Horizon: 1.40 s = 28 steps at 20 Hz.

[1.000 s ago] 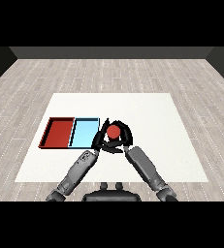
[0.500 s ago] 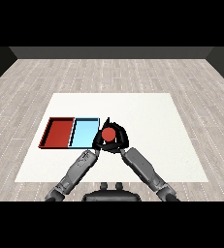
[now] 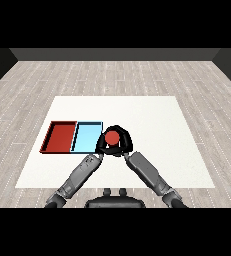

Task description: Pick the red can and put it in the red box

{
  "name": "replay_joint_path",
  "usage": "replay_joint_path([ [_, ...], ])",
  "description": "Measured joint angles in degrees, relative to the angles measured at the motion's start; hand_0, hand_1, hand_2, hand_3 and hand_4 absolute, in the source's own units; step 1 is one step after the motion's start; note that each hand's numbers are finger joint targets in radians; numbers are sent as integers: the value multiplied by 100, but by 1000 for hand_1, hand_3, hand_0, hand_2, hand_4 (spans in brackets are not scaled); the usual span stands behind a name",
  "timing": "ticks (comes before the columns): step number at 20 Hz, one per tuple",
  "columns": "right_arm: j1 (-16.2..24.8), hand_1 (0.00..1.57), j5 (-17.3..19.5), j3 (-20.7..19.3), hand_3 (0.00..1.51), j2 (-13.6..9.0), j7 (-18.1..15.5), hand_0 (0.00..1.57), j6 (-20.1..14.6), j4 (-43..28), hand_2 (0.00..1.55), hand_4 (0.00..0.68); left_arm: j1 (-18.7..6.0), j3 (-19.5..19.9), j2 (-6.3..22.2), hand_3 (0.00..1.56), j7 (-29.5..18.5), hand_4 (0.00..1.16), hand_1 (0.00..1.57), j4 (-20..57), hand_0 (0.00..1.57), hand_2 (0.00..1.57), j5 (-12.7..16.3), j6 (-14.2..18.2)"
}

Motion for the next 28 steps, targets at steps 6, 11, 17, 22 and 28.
replay_joint_path([
  [6, 39, 1516, 69, -55, 1393, -44, 82, 1516, 74, -167, 1451, 549, -168, -175, 71, 1360, 159, 863, 1571, 22, 1571, 1494, -35, 464],
  [11, 50, 1516, 137, -73, 1398, -18, 146, 1516, 94, -223, 1460, 544, -66, -173, 48, 1426, 106, 880, 1571, -78, 1571, 1522, -120, 585],
  [17, 14, 1402, 89, -98, 1370, -12, 164, 1402, 69, -262, 1408, 471, -217, -69, 18, 1469, -234, 1025, 1571, 131, 1571, 1546, 84, 491],
  [22, 142, 0, 46, -87, 0, -10, 186, 0, 326, -429, 0, 0, -56, -100, -4, 1491, -225, 1140, 1571, -42, 1571, 1569, 77, 510],
  [28, 98, 0, 151, -207, 0, 16, 158, 0, 469, -439, 0, 0, -80, -73, -6, 1487, -116, 1147, 1571, -116, 1571, 1571, 77, 551],
])
